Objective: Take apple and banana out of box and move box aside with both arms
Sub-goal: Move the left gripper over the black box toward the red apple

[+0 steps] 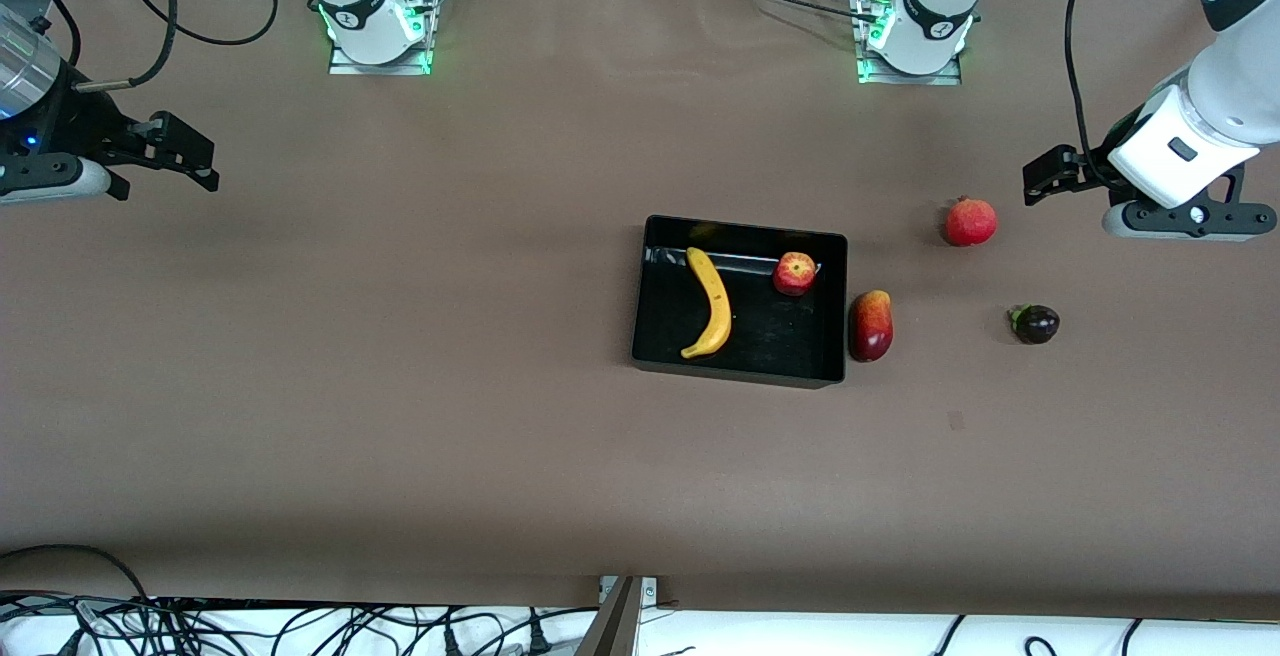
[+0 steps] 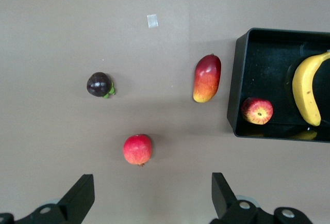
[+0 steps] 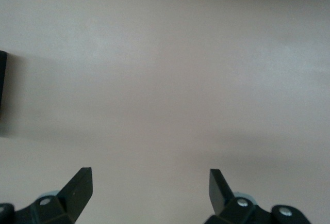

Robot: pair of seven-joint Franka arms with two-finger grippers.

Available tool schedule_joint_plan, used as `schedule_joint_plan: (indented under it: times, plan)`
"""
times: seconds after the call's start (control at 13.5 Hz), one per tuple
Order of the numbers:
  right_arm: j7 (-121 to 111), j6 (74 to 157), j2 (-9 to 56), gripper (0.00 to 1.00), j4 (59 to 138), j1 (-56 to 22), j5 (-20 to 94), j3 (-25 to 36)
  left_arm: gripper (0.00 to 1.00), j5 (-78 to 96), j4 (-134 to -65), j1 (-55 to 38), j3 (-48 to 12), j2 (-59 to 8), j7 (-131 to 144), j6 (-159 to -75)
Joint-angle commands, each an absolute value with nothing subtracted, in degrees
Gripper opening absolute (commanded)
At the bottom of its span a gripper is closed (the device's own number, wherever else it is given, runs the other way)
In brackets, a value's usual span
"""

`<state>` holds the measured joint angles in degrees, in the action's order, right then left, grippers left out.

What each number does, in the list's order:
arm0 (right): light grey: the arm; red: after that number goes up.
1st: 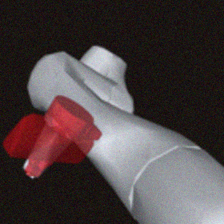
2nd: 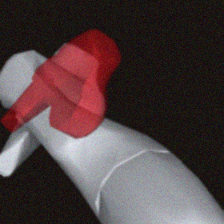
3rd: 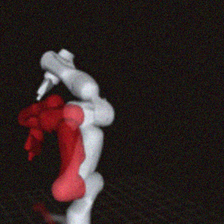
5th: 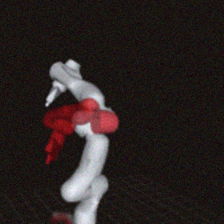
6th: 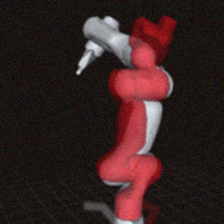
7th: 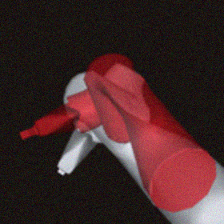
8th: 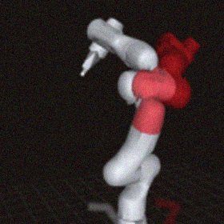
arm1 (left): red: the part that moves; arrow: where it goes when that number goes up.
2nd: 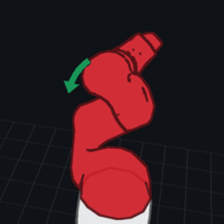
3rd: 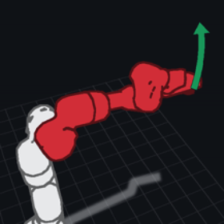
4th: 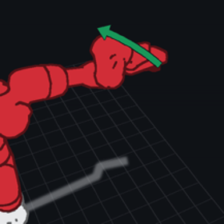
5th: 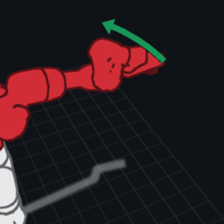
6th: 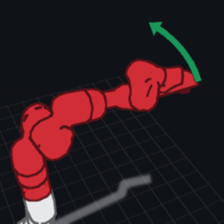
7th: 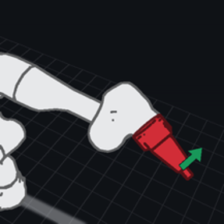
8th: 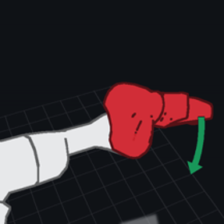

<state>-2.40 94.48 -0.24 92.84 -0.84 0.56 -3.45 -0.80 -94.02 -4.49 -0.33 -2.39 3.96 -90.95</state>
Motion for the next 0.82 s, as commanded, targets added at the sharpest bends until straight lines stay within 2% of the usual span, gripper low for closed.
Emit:
schedule_joint_plan:
  times: [0.0, 0.74]
  plan:
    - [-2.0, 94.0, -0.4, 1.00, 92.3, -0.6, 0.4, -3.8, 1.00, -0.4, -90.7, -4.3, -0.4, -4.3, 3.1, -89.3]
    - [-2.3, 93.9, -0.7, 1.00, 92.2, -0.6, 0.5, -3.9, 1.00, 0.1, -90.4, -4.7, -0.4, -5.4, 3.6, -88.0]
